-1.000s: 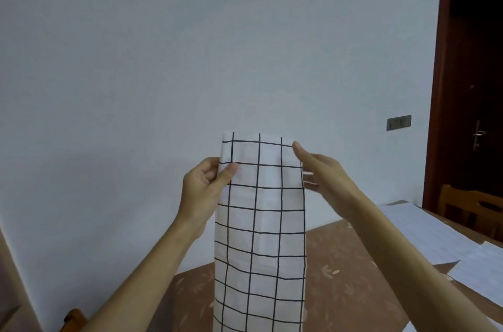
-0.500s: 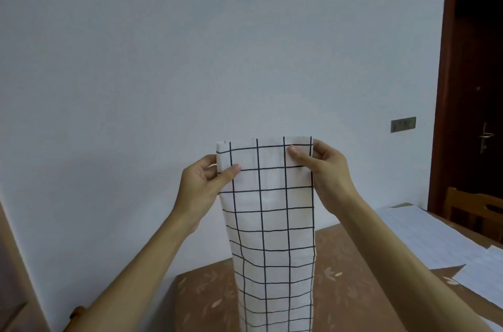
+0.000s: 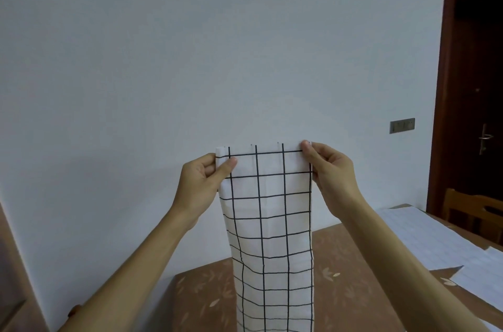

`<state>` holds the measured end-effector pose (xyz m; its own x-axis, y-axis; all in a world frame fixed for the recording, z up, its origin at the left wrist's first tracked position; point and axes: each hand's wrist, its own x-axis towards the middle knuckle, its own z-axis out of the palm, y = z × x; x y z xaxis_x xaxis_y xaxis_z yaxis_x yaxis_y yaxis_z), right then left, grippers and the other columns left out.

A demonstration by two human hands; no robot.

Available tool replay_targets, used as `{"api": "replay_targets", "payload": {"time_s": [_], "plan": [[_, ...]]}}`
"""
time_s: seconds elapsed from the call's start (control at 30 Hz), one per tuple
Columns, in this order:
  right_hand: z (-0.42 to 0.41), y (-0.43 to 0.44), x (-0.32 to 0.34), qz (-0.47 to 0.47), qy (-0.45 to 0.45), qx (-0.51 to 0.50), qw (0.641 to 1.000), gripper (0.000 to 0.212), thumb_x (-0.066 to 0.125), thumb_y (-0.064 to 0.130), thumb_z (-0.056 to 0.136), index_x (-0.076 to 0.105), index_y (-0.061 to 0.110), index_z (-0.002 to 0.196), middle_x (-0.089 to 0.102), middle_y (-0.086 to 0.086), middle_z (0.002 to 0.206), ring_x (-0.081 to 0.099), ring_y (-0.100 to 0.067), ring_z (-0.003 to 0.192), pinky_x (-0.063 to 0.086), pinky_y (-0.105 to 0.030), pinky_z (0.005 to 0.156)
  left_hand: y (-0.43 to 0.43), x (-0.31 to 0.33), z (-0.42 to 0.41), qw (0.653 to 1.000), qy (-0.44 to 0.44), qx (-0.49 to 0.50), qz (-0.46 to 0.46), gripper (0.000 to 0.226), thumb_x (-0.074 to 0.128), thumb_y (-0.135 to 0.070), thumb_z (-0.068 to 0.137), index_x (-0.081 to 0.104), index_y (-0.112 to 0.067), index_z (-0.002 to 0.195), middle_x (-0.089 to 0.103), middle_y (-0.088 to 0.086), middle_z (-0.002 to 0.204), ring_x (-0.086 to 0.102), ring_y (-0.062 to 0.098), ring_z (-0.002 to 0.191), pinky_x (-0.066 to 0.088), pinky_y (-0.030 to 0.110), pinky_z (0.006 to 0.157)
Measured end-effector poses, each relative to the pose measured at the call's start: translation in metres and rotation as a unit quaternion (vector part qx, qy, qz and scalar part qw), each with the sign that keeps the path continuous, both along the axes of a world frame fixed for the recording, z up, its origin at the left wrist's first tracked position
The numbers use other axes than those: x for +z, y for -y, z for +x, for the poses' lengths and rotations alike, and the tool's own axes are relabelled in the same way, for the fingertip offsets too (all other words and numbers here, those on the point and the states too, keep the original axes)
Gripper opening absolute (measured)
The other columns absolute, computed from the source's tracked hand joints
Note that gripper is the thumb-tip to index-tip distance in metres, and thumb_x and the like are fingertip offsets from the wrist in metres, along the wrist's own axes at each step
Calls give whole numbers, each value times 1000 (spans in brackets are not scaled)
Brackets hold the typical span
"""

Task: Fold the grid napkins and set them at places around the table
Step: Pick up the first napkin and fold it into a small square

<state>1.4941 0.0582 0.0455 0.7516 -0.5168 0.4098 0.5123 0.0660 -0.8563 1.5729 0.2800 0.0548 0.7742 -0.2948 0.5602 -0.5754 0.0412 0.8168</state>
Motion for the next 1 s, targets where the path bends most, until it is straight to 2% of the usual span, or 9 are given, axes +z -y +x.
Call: {"api": "replay_targets", "payload": {"time_s": [0.17, 0.27, 0.33, 0.37, 0.47, 0.63, 0.77, 0.87, 1.0], "plan": [[-2, -1, 5, -29, 1, -28, 999, 26, 72, 38, 90, 78, 14, 96, 77, -12, 96, 69, -16, 88, 55, -43, 95, -4, 3, 5, 999, 45, 18, -6, 66, 74, -58, 80, 63, 5, 92, 65, 21, 75, 58, 21, 74, 57, 50, 78], [-2, 0, 2, -87, -25, 20, 996, 49, 76, 55, 79, 71, 17, 109, 67, 5, 82, 63, -9, 87, 51, -36, 92, -3, 7, 5, 995, 78, 61, -18, 48, 74, -41, 88, 46, -19, 56, 35, 11, 51, 31, 12, 57, 35, 29, 64], [0, 2, -5, -129, -65, 67, 987, 69, 82, 58, 71, 64, 21, 126, 71, 13, 102, 65, -3, 103, 49, -29, 97, -4, 14, 3, 992, 92, 81, -21, 56, 73, -29, 91, 32, -22, 54, 21, -4, 51, 18, 14, 55, 29, 28, 62], [-1, 2, -9, -151, -78, 91, 981, 58, 84, 48, 74, 66, 22, 123, 74, 11, 108, 67, -2, 106, 51, -24, 95, -4, 15, 4, 991, 101, 83, -27, 56, 72, -29, 91, 30, -17, 57, 20, 2, 54, 17, 18, 56, 28, 28, 62], [-4, -6, -18, -183, -87, 132, 970, 22, 78, 19, 85, 75, 11, 105, 79, -3, 104, 74, -17, 100, 57, -29, 89, -8, 17, 9, 990, 113, 76, -30, 57, 71, -29, 92, 31, -1, 65, 23, 11, 61, 19, 25, 62, 27, 29, 61], [5, -12, -22, -150, -53, 79, 984, 12, 79, 13, 82, 79, 7, 92, 80, -6, 91, 76, -16, 86, 56, -22, 73, -17, 13, 9, 998, 63, 4, 8, 28, 69, -37, 88, 66, -10, 93, 70, 11, 73, 59, 11, 66, 51, 21, 70], [8, -12, -16, -125, -27, 55, 990, 11, 80, 14, 82, 79, 8, 92, 80, -5, 89, 75, -13, 83, 56, -18, 69, -24, -4, 16, 996, -11, -41, 73, 29, 72, -24, 88, 63, -15, 113, 77, 3, 83, 74, 9, 81, 58, 20, 68], [8, -9, -15, -146, -27, 55, 987, 10, 79, 14, 83, 79, 8, 92, 80, -6, 90, 76, -14, 85, 57, -21, 72, -27, -14, 25, 998, -11, 6, 68, 30, 70, -22, 92, 63, 3, 108, 76, 15, 81, 74, 18, 82, 59, 23, 69], [10, -5, -17, -261, -43, 8, 964, 9, 76, 16, 87, 78, 8, 88, 79, -8, 85, 75, -15, 82, 59, -29, 75, -28, -11, 28, 999, 1, 20, 50, 16, 70, -23, 92, 69, -6, 92, 73, 17, 74, 69, 12, 75, 57, 20, 67]]}}
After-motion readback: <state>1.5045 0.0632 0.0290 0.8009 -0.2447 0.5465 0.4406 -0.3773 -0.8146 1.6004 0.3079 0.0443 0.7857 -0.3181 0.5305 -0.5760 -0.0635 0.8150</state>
